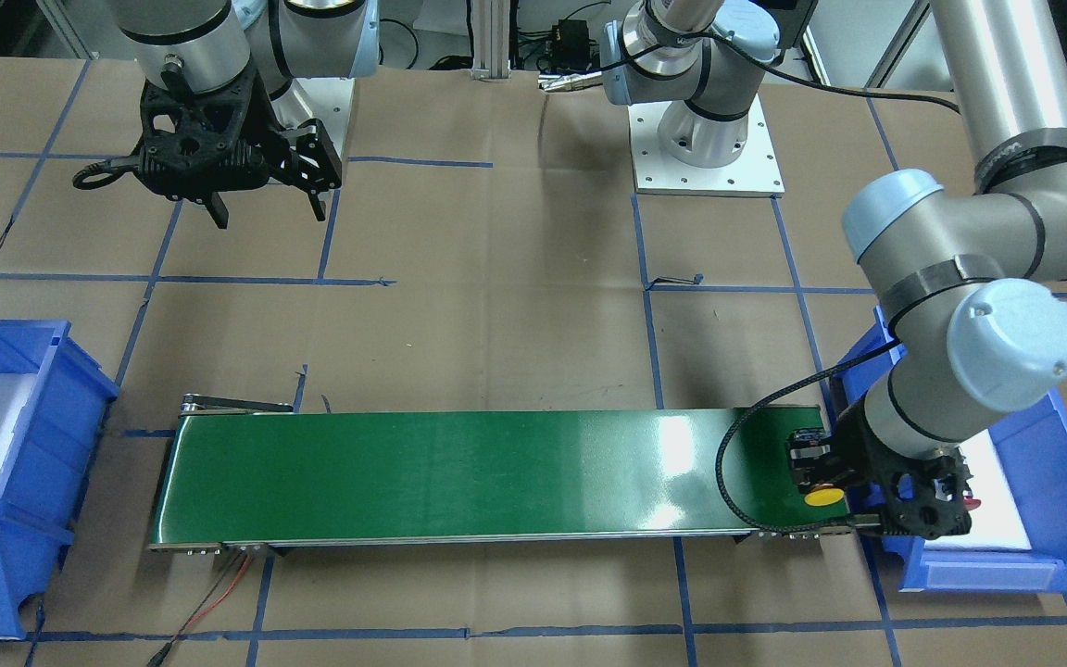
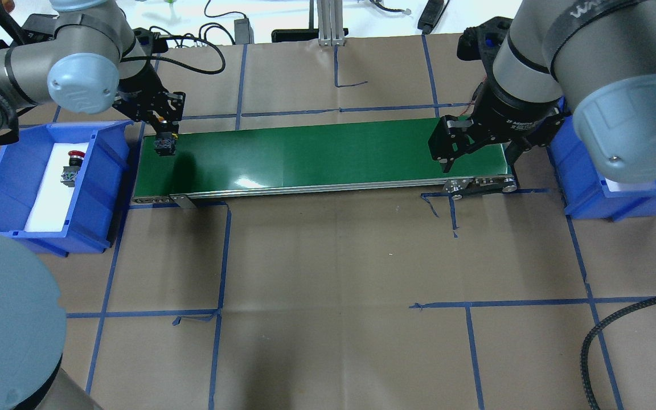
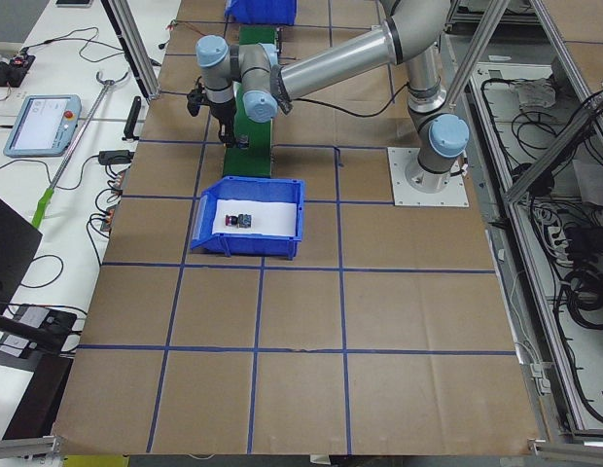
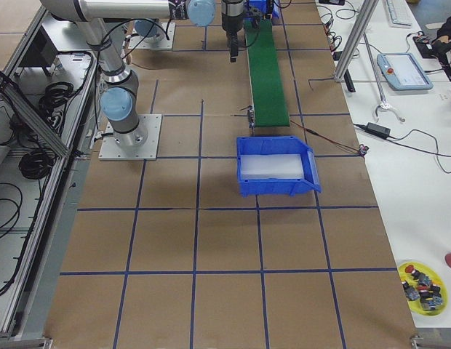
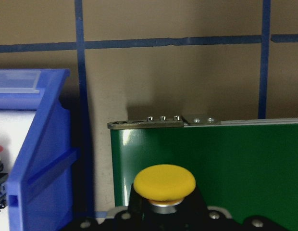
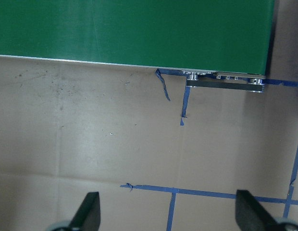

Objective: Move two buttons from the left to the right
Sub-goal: 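Lift the yellow button and place it on the conveyor's near end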

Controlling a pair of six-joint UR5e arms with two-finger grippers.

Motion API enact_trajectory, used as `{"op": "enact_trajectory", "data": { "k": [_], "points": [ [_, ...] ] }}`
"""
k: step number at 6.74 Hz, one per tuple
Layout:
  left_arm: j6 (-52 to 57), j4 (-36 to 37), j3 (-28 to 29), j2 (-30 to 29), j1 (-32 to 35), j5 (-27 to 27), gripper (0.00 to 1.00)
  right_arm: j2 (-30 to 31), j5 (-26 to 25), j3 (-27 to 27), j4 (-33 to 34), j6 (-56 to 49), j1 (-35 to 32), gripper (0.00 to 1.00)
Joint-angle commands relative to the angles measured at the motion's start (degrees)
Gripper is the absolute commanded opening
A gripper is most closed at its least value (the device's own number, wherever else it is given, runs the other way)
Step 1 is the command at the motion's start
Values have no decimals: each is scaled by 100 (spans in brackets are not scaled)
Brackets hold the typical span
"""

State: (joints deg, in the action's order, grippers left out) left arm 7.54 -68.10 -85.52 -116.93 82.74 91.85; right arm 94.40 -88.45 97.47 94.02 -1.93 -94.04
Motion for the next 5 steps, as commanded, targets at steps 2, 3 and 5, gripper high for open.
{"op": "enact_trajectory", "data": {
  "k": [2,3,5],
  "points": [
    [-104,699,-560,-14,85,-1,1,0,4,0,3,0,0,100],
    [-104,702,-632,56,85,-1,18,0,-5,0,3,0,0,100],
    [-148,658,-633,91,94,-19,99,0,-5,0,3,0,0,100]
  ]
}}
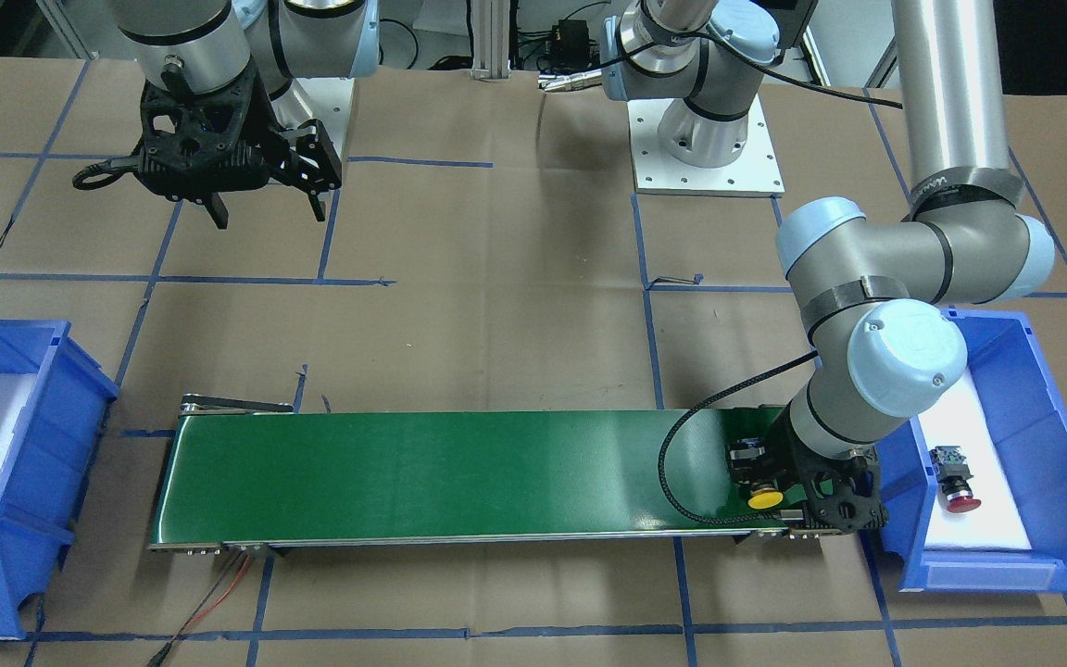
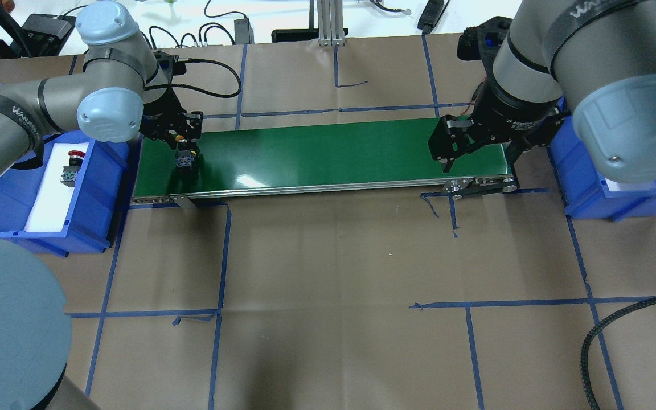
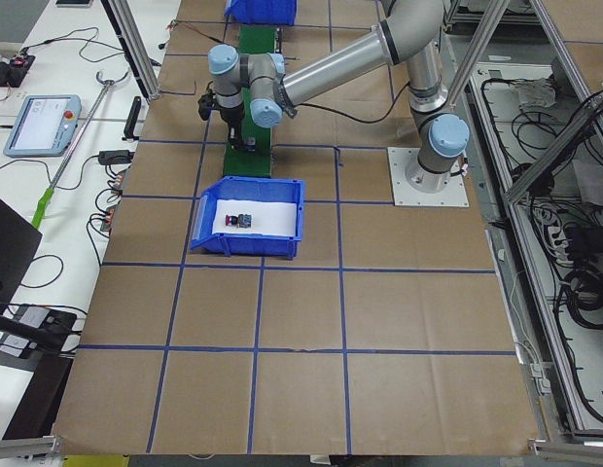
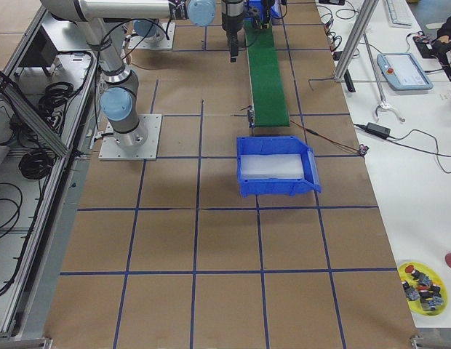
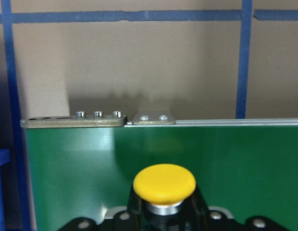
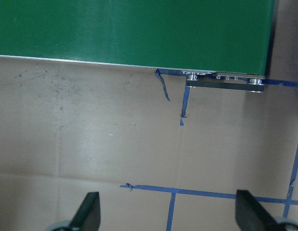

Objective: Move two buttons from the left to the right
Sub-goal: 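Lift the yellow button and place it on the conveyor's near end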

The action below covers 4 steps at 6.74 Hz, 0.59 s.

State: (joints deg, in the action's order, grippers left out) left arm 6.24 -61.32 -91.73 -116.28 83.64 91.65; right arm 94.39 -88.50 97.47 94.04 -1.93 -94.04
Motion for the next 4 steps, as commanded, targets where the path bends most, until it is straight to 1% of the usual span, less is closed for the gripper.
{"op": "enact_trajectory", "data": {
  "k": [1,2,4],
  "points": [
    [-17,-55,128,61,-6,37,100,0,-1,0,0,0,0,100],
    [-8,-369,303,227,-58,37,100,0,-1,0,0,0,0,100],
    [88,-1212,629,797,-76,20,100,0,-1,-17,0,0,0,100]
  ]
}}
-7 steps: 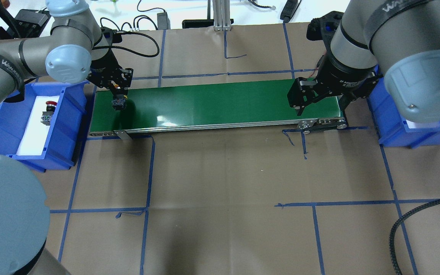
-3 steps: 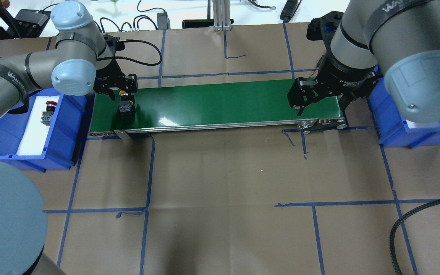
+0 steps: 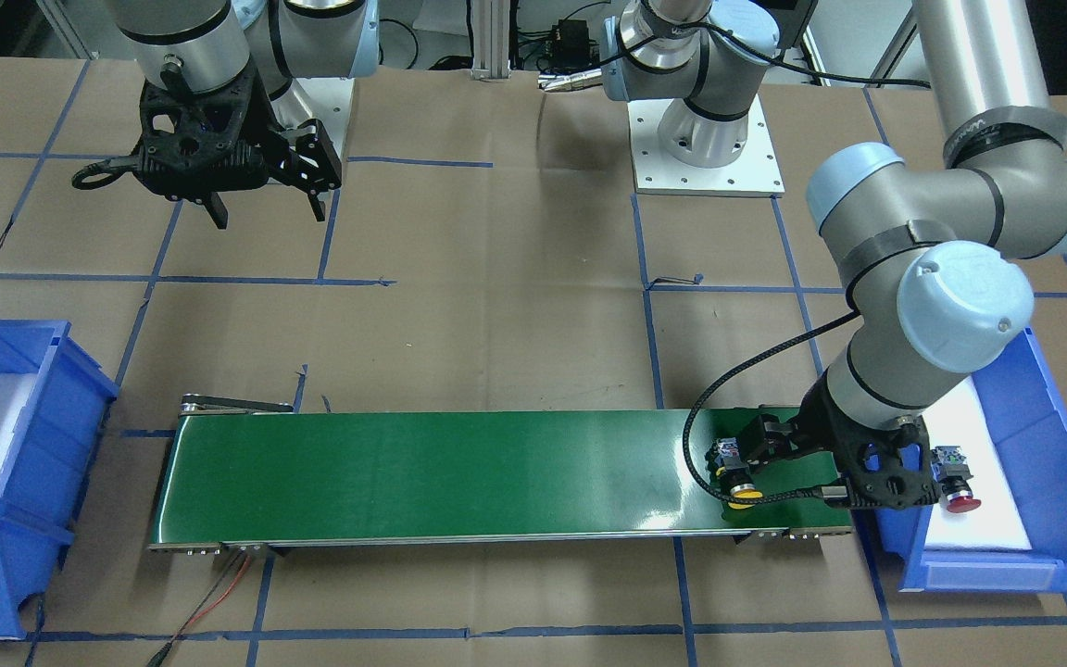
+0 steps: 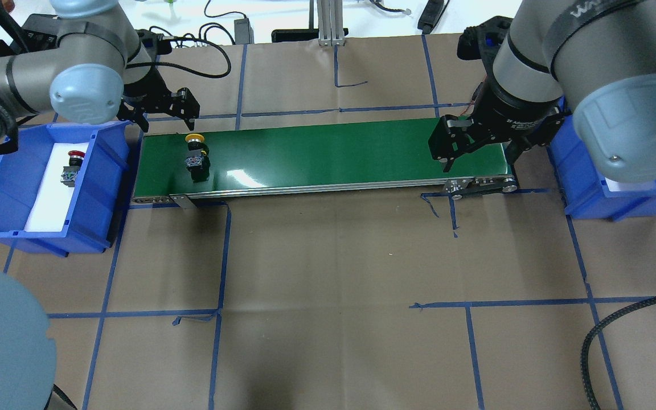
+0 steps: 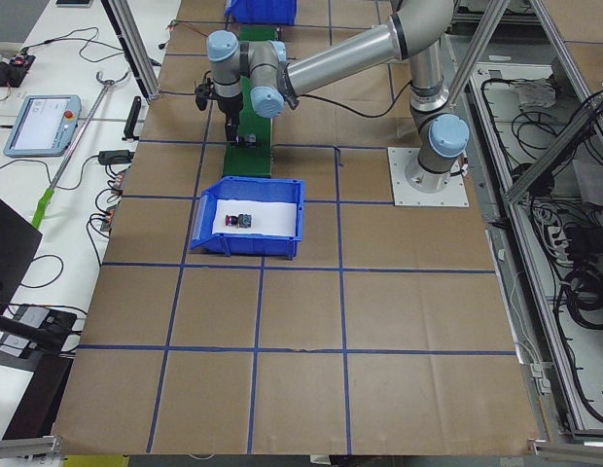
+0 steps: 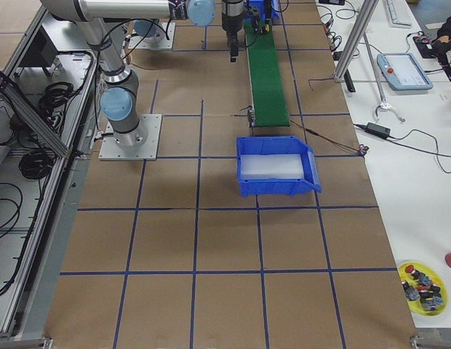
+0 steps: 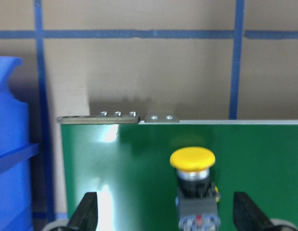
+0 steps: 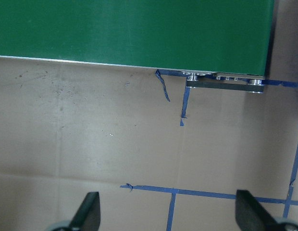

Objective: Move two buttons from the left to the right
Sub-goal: 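Release the yellow button and move the left gripper back to the bin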

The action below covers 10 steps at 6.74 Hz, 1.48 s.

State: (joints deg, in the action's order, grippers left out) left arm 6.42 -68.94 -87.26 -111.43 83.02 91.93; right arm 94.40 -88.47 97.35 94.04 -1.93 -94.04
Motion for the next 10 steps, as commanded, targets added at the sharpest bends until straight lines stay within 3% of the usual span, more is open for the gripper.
{"op": "enact_trajectory", "data": {
  "k": [1,3,8,10],
  "points": [
    [122,-671,235,463,-22,-8,100,0,-4,-6,0,0,0,100],
    [568,-682,235,482,-398,-26,100,0,-4,3,0,0,0,100],
    [2607,-559,104,342,-2260,-35,100,-9,-4,12,0,0,0,100],
    [2786,-411,16,184,-2536,-79,100,-9,-4,20,0,0,0,100]
  ]
}}
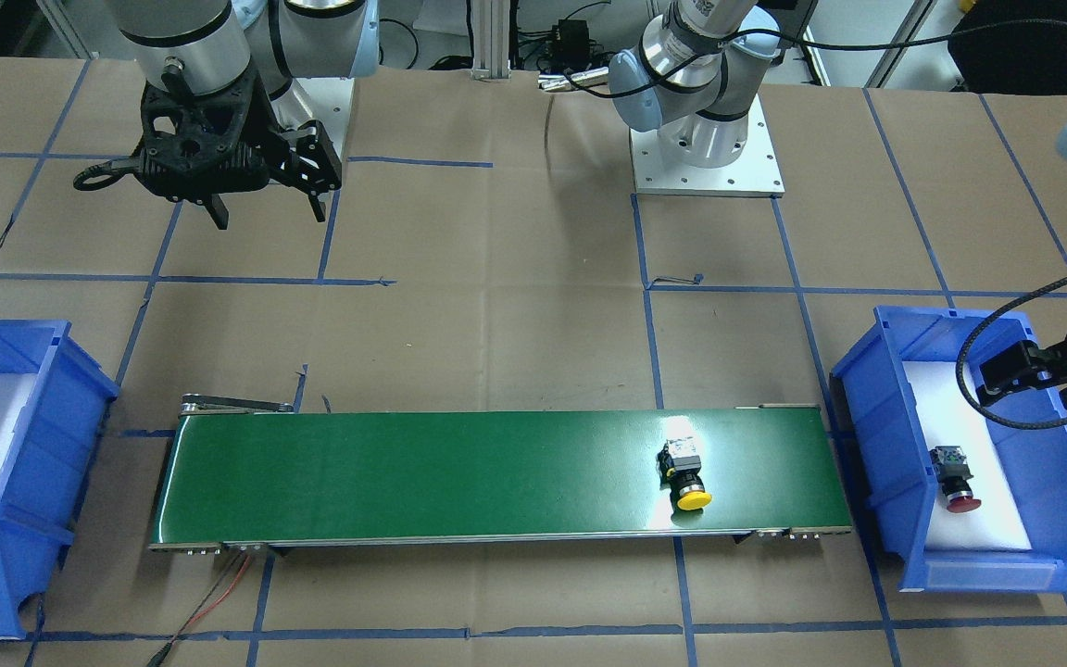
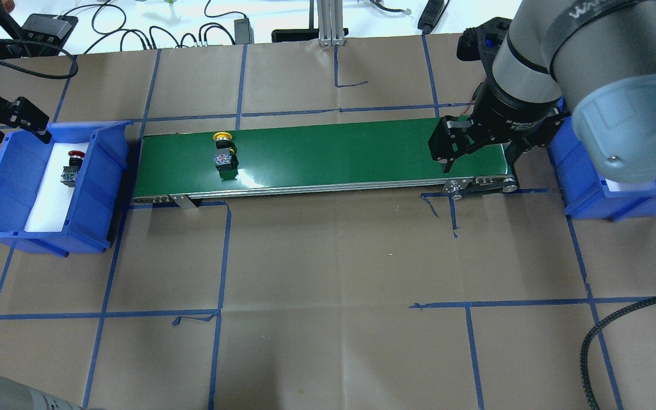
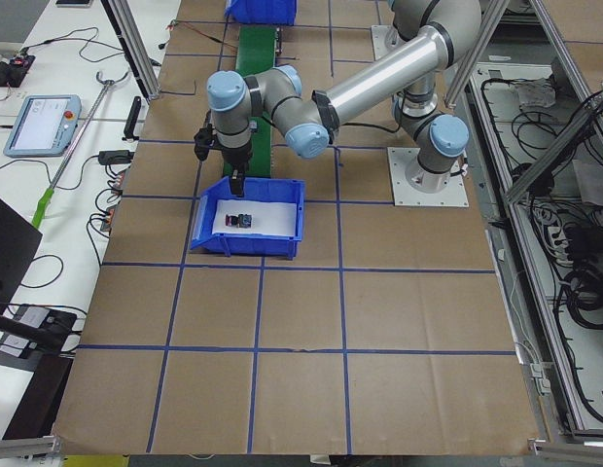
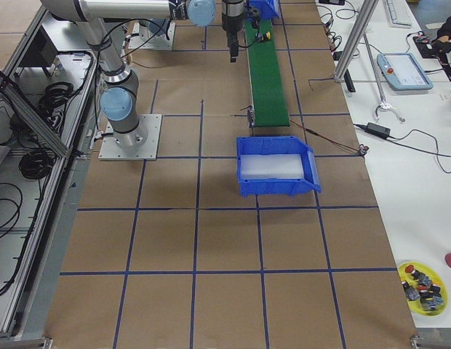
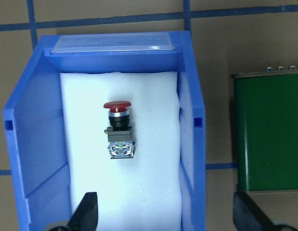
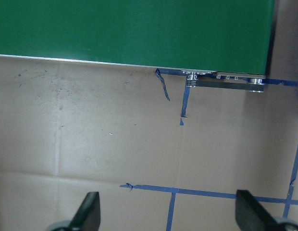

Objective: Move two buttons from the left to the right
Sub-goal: 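Release the yellow button and move the left gripper back to the bin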

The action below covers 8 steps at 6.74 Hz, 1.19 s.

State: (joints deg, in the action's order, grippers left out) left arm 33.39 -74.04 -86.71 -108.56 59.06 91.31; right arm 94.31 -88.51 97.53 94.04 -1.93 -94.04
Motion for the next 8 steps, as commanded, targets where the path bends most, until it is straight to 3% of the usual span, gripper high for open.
{"op": "enact_trajectory", "data": {
  "k": [1,4,8],
  "points": [
    [80,352,-39,-270,-141,-26,100,0,0,3,0,0,0,100],
    [-52,530,-91,-525,-88,-17,100,0,9,3,0,0,0,100],
    [-60,1566,-425,-1035,105,-35,100,0,0,3,0,0,0,100]
  ]
}}
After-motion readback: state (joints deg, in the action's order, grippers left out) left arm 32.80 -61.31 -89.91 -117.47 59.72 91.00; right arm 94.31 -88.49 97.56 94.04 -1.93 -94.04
